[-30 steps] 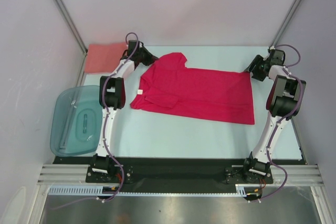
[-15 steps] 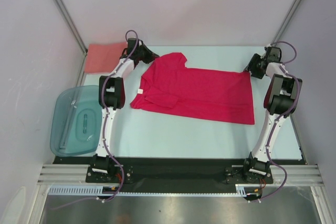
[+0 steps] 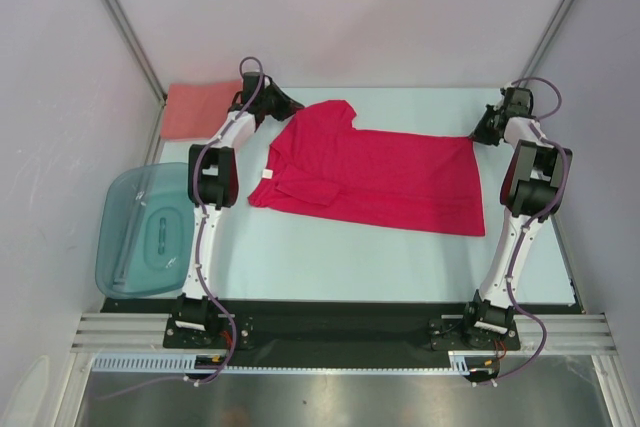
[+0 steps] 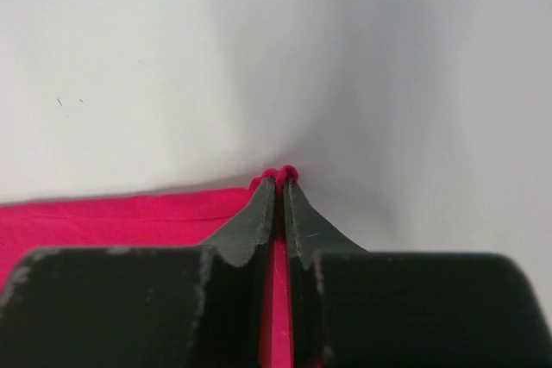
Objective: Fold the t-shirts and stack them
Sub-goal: Fold the tshirt
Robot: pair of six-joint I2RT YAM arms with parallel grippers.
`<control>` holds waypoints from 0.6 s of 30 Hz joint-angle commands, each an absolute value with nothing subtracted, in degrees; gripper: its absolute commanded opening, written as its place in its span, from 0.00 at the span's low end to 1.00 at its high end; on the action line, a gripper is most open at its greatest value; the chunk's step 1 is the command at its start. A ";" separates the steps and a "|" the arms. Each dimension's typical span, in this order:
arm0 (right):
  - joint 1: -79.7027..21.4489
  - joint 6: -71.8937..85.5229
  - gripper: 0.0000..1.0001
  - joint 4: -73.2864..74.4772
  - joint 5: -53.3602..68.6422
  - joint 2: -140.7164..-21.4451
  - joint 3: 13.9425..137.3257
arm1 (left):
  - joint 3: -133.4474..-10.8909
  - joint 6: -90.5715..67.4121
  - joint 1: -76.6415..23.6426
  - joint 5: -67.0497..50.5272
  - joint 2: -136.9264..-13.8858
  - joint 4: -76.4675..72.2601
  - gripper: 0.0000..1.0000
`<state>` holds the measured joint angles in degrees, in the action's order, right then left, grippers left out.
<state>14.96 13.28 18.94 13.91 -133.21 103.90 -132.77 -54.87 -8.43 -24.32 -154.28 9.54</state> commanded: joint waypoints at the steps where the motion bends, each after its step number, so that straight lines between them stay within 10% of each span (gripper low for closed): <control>1: 14.85 13.01 0.05 18.63 12.83 -131.23 105.91 | -132.98 -52.65 -8.26 -24.87 -147.67 8.09 0.00; 18: 15.73 13.18 0.00 15.64 12.30 -120.33 94.75 | -128.32 -44.12 -8.26 -21.88 -142.47 15.90 0.00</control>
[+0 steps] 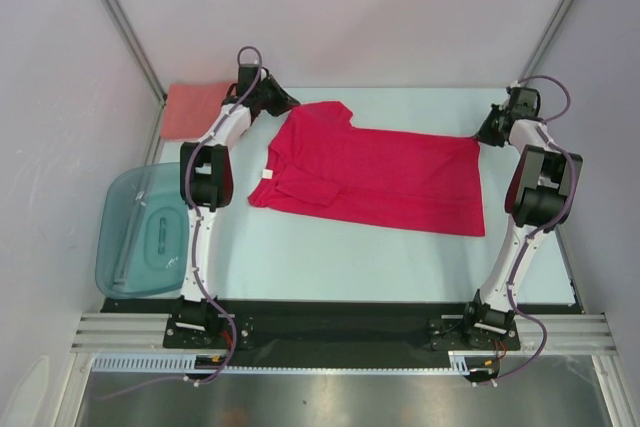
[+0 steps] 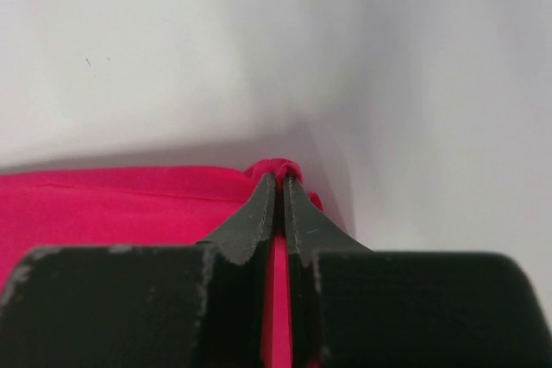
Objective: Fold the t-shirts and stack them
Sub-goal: Fold the tshirt
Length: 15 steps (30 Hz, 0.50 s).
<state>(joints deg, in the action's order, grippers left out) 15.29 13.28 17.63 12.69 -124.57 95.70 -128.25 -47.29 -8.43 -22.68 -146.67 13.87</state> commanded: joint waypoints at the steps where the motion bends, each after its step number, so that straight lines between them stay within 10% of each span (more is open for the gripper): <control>1: 15.82 13.18 0.00 15.56 12.48 -119.97 94.31 | -128.32 -43.95 -8.26 -21.88 -142.38 16.43 0.00; 15: 16.26 13.71 0.00 16.35 14.15 -112.33 86.49 | -120.07 -40.34 -8.17 -18.46 -135.18 18.89 0.01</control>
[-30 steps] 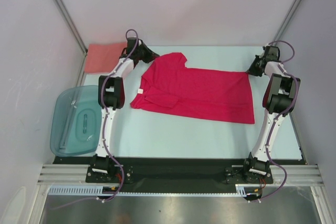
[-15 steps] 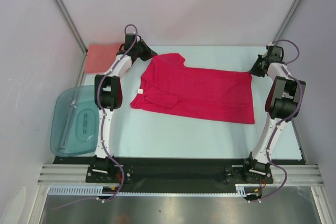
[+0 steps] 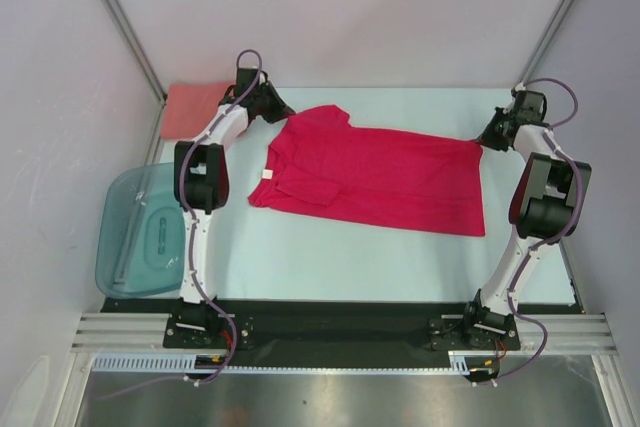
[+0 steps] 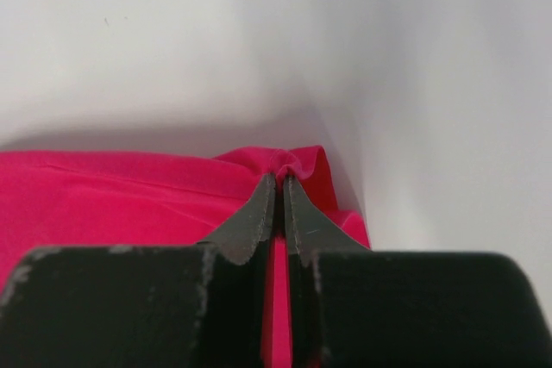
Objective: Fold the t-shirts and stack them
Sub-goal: Fold the tshirt
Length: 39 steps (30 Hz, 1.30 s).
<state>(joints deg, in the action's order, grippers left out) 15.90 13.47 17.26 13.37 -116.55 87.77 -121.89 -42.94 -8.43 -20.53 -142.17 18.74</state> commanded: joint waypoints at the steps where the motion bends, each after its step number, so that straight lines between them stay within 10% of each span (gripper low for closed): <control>1: 16.26 13.80 0.00 16.26 14.24 -111.89 86.14 | -119.36 -40.25 -8.09 -18.37 -134.65 18.90 0.00; 39: 16.35 14.33 0.00 13.62 12.66 -106.79 74.80 | -97.83 -37.97 -7.47 -15.12 -120.33 18.28 0.00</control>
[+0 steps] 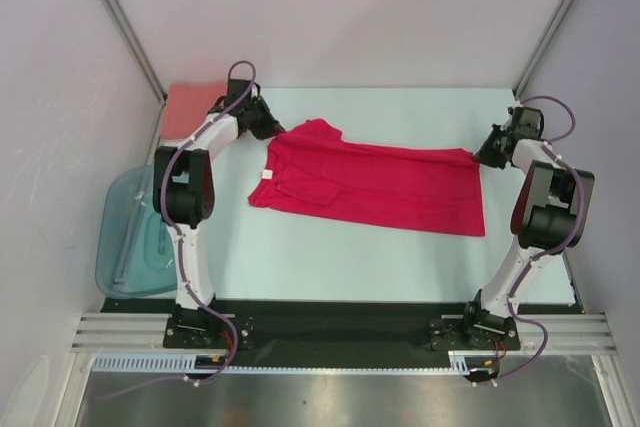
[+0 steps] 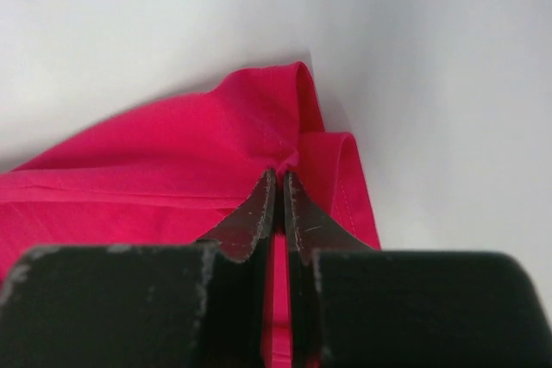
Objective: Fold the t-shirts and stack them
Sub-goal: Fold the tshirt
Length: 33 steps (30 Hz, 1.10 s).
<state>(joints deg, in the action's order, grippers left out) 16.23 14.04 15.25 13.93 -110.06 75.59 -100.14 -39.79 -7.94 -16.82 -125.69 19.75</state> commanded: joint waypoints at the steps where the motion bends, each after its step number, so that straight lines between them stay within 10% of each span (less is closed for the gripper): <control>1: 16.43 14.50 0.00 13.54 12.48 -106.70 74.62 | -97.13 -38.14 -7.47 -14.68 -119.02 18.28 0.00; 33: 17.84 16.52 0.01 14.24 12.13 -105.20 70.58 | -82.53 -38.32 -7.38 -9.05 -111.45 17.49 0.00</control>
<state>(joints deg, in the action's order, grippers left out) 17.39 16.01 14.81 12.91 -107.35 70.83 -83.44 -39.40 -7.94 -11.62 -116.05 17.74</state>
